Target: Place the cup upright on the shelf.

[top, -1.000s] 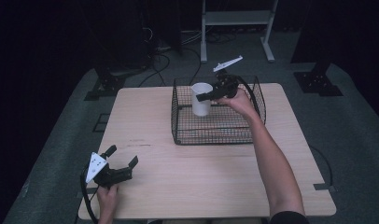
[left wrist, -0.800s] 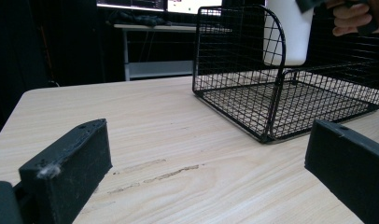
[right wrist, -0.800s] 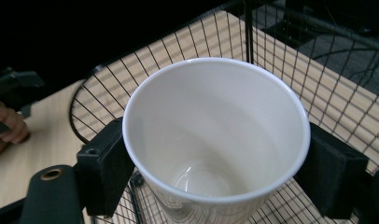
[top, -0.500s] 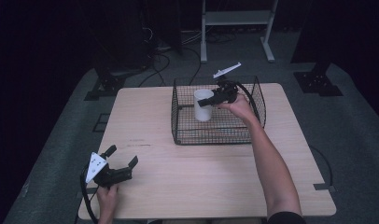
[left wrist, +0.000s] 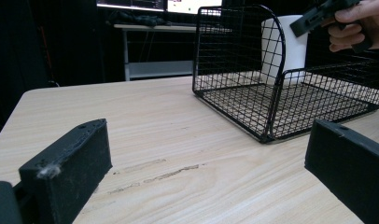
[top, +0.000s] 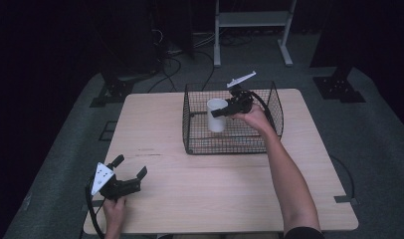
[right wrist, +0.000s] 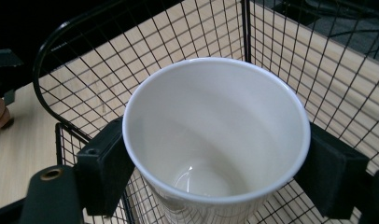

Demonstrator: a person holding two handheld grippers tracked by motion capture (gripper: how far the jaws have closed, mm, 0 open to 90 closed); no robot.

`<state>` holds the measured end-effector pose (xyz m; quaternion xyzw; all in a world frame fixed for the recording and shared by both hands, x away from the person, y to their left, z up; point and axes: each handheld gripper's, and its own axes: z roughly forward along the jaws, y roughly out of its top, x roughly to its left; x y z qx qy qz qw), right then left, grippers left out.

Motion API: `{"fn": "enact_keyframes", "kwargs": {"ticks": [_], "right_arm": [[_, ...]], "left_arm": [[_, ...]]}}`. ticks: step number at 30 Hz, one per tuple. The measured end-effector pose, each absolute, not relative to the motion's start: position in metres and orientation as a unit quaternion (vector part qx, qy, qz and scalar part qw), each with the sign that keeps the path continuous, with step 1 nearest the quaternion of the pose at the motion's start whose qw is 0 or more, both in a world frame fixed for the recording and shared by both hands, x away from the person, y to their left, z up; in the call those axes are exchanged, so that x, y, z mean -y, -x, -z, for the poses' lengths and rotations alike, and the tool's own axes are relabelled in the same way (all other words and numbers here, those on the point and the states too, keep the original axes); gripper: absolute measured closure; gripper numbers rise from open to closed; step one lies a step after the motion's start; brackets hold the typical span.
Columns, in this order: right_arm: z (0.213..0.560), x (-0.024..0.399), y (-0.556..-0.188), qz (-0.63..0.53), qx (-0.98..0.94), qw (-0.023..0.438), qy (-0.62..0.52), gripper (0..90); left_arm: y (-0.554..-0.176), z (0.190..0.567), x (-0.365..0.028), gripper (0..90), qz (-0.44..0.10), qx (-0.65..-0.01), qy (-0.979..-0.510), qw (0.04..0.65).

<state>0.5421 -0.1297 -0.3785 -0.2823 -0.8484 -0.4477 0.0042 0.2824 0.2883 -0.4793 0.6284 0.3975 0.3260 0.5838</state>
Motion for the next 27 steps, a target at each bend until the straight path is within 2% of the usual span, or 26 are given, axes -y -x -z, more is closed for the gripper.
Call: {"fn": "enact_keyframes", "kwargs": {"ticks": [15, 27], "right_arm": [[0.390, 0.125, -0.543, 0.426, 0.860, 0.011, 0.281, 19.1], [0.397, 0.118, -0.544, 0.399, 0.873, -0.009, 0.281, 19.0]], "left_arm": [[-0.282, 0.479, -0.288, 0.0, -0.326, -0.397, -0.629, 0.584], [-0.282, 0.479, -0.288, 0.0, -0.326, -0.397, -0.630, 0.582]]}}
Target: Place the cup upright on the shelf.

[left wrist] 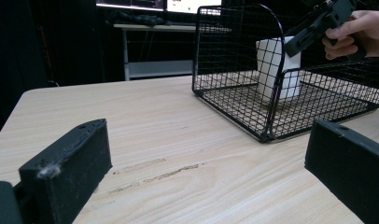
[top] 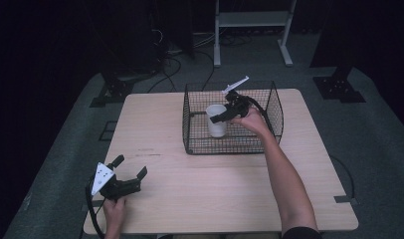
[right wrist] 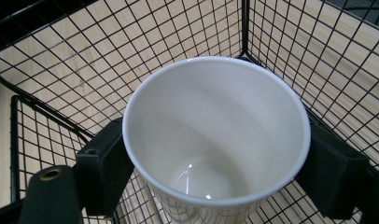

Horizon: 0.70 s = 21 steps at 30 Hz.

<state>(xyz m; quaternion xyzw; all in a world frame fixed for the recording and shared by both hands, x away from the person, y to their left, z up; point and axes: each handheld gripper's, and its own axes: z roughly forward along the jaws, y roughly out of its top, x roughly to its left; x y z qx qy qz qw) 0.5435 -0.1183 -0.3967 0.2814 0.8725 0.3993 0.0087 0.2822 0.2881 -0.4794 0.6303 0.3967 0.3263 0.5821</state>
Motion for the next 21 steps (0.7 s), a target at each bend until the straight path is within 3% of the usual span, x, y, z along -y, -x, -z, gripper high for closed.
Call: {"fn": "enact_keyframes", "kwargs": {"ticks": [21], "right_arm": [[0.3979, 0.1119, -0.5379, -0.384, -0.883, 0.026, -0.267, 17.6]], "left_arm": [[-0.2821, 0.4793, -0.2880, 0.0, -0.326, -0.396, -0.630, 0.582]]}}
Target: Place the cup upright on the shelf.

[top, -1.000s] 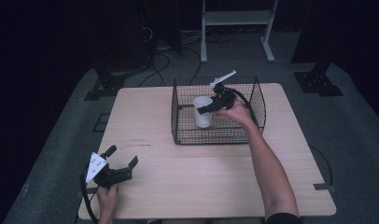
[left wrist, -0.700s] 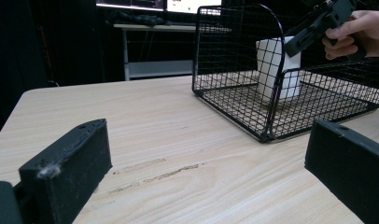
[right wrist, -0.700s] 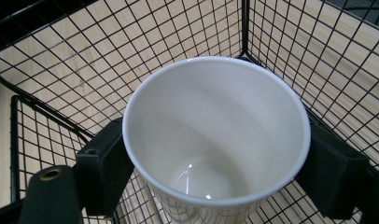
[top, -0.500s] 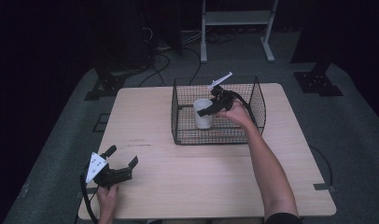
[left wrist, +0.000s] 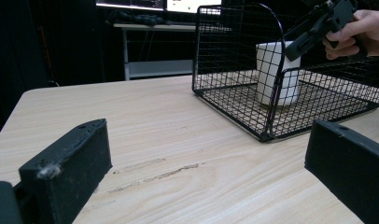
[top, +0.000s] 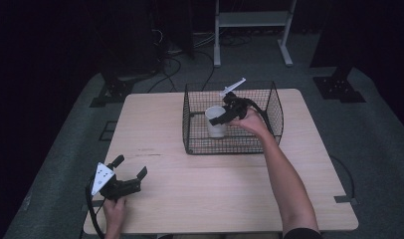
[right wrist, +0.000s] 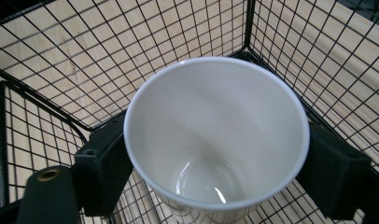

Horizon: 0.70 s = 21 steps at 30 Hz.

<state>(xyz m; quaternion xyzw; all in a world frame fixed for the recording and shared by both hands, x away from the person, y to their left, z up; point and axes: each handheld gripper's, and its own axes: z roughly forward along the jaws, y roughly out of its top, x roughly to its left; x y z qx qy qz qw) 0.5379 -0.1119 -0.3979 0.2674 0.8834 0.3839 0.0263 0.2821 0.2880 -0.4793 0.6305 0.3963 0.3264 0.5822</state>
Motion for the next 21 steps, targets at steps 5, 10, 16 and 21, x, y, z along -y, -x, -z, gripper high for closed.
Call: {"fn": "enact_keyframes", "kwargs": {"ticks": [5, 10, 16, 21], "right_arm": [[0.3982, 0.1136, -0.5352, -0.387, -0.883, 0.031, -0.264, 17.5], [0.3971, 0.1169, -0.5343, -0.389, -0.882, 0.027, -0.266, 17.1], [0.3948, 0.1179, -0.5314, -0.396, -0.880, 0.027, -0.262, 16.6], [0.3940, 0.1173, -0.5299, -0.392, -0.882, 0.027, -0.259, 15.9]], "left_arm": [[-0.2821, 0.4793, -0.2880, 0.0, -0.326, -0.396, -0.630, 0.582], [-0.2821, 0.4792, -0.2879, 0.0, -0.327, -0.396, -0.631, 0.582], [-0.2822, 0.4792, -0.2878, 0.0, -0.327, -0.395, -0.631, 0.581], [-0.2823, 0.4793, -0.2876, 0.0, -0.327, -0.396, -0.632, 0.581]]}}
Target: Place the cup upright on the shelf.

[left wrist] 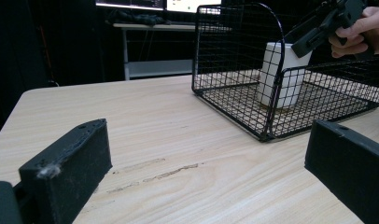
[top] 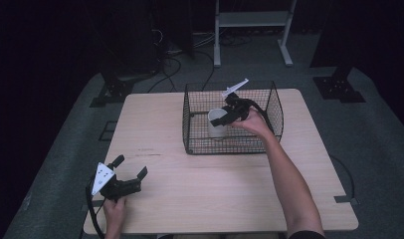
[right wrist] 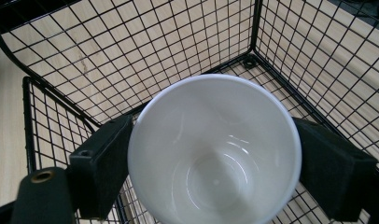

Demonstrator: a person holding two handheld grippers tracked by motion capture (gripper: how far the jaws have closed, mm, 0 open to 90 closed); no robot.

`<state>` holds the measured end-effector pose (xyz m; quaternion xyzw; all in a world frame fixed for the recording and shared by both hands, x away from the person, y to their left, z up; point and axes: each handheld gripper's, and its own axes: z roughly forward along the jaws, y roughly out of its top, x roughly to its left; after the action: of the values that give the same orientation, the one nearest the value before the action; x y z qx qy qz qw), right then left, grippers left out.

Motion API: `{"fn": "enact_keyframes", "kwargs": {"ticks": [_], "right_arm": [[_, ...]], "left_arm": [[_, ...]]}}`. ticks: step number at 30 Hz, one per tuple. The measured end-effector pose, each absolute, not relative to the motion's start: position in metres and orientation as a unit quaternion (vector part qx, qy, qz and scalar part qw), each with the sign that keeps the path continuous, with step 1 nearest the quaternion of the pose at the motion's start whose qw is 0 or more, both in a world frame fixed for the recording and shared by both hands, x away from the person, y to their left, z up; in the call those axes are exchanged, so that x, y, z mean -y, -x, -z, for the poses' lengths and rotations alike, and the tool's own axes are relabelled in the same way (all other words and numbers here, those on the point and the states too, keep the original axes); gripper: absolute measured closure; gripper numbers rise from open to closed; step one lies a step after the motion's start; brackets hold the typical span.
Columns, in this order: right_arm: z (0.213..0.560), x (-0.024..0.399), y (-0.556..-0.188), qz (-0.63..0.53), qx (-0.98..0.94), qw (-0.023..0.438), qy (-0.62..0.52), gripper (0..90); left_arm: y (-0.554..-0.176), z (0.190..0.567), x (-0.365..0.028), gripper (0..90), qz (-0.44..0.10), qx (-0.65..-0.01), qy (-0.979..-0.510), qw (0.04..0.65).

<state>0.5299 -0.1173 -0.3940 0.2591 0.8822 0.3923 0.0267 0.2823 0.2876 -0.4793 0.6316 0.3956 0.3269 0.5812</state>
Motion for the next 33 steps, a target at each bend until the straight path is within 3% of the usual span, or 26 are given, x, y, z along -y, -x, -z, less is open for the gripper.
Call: {"fn": "enact_keyframes", "kwargs": {"ticks": [33], "right_arm": [[0.355, 0.147, -0.517, -0.469, -0.841, 0.039, -0.265, 13.0]], "left_arm": [[-0.283, 0.479, -0.287, 0.0, -0.329, -0.396, -0.633, 0.578]]}}
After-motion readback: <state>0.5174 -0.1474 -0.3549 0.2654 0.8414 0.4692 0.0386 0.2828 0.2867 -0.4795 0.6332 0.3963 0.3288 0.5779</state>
